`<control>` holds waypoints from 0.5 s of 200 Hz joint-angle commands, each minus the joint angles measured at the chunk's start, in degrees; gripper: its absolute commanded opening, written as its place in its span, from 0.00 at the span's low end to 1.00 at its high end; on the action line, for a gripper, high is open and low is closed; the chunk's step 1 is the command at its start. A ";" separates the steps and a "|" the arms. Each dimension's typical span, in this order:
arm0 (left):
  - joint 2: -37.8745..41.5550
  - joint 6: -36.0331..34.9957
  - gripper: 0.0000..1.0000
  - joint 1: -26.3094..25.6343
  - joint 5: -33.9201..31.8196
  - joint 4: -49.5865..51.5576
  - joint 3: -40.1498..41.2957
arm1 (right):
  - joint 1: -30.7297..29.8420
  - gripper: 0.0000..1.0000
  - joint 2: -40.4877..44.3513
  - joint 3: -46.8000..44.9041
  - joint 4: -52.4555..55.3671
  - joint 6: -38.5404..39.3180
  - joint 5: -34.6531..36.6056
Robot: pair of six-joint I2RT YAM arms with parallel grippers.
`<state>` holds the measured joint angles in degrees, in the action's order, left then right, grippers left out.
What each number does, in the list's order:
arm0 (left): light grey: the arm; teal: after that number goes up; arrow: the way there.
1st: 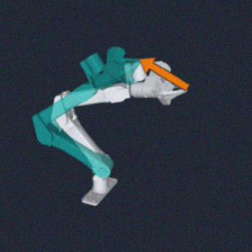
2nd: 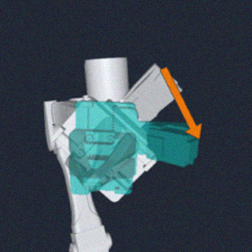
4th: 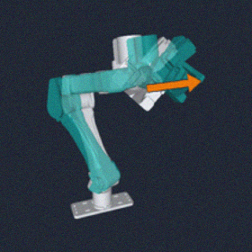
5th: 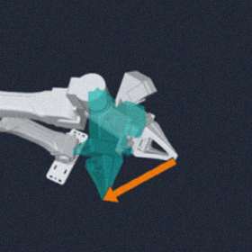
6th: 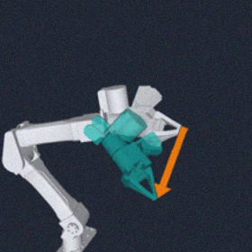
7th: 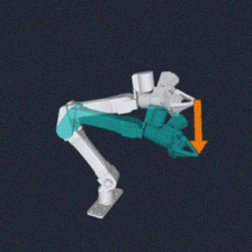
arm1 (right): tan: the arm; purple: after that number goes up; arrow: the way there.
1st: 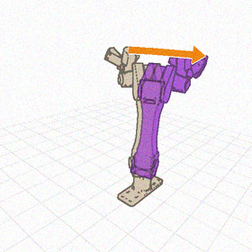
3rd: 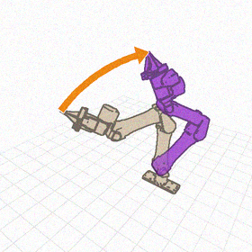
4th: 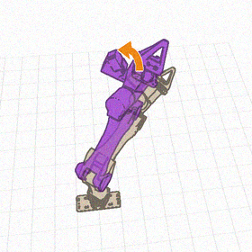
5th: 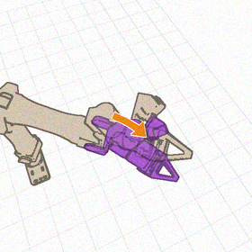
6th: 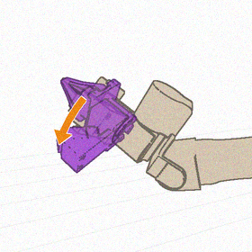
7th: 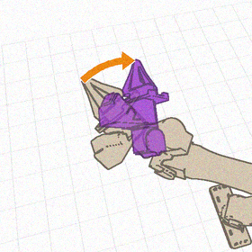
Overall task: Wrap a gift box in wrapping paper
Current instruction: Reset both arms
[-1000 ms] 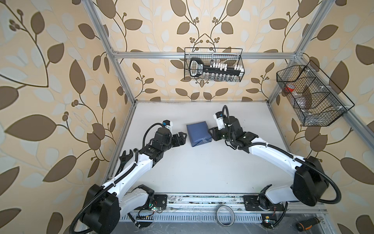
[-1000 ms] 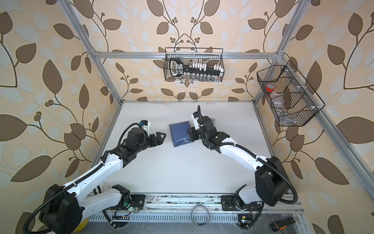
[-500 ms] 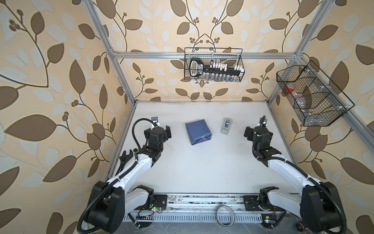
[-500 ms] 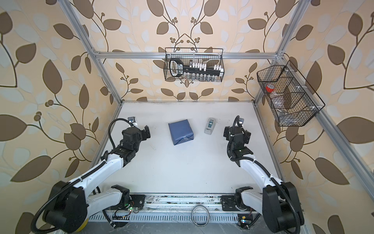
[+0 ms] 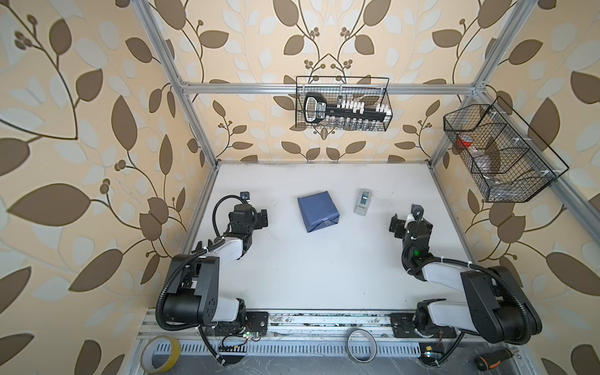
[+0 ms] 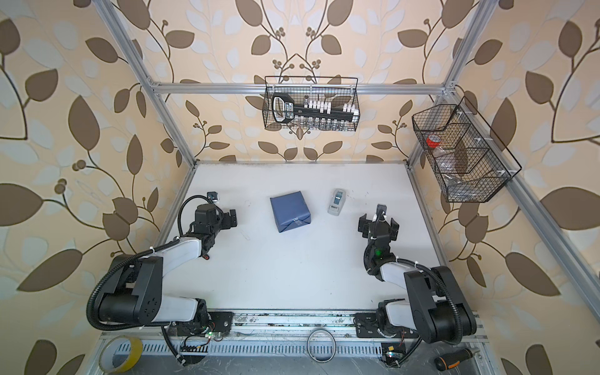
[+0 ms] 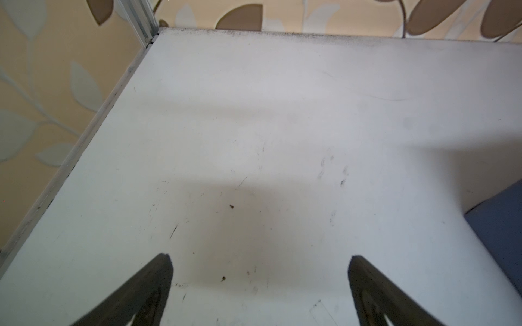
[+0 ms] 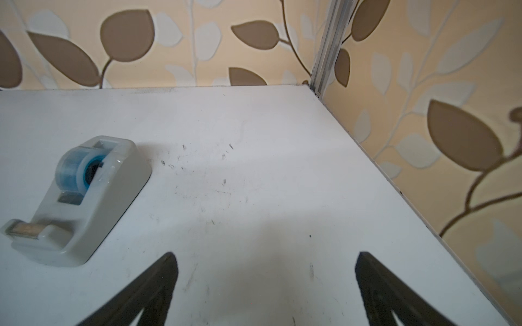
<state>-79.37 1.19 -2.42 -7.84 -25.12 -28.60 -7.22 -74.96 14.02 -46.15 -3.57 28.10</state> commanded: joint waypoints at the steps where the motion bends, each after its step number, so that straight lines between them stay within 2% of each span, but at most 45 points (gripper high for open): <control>1: -2.10 -1.61 0.99 -0.03 3.41 -11.36 4.41 | 0.65 0.99 0.44 -0.75 -5.71 0.87 -1.54; 18: -6.55 -2.12 0.99 0.13 4.47 -14.94 4.63 | 0.74 1.00 0.86 -2.07 -7.53 1.03 -2.71; 53: -6.41 -1.36 0.99 0.98 5.62 -14.14 4.66 | 2.76 1.00 -0.03 -3.86 -10.58 1.16 -9.46; 64: -6.43 -1.45 0.99 1.00 5.53 -14.31 4.78 | 3.72 1.00 -3.87 -5.73 -19.09 1.89 -11.40; 74: -6.27 -1.46 0.99 0.97 5.53 -14.37 4.87 | 3.90 1.00 -1.37 -4.69 -13.04 0.53 -11.25; 85: -6.23 -1.45 0.99 0.96 5.53 -14.43 4.88 | 4.15 1.00 -3.17 -5.66 -17.96 1.27 -11.47; 100: -6.05 -1.45 0.99 1.00 5.55 -14.63 5.14 | 4.20 1.00 -1.58 -5.34 -14.51 0.67 -11.03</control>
<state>-86.39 0.38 -2.13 -3.16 -36.29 -23.79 -3.31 -76.99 9.10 -57.63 -3.57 18.94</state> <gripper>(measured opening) 0.989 0.998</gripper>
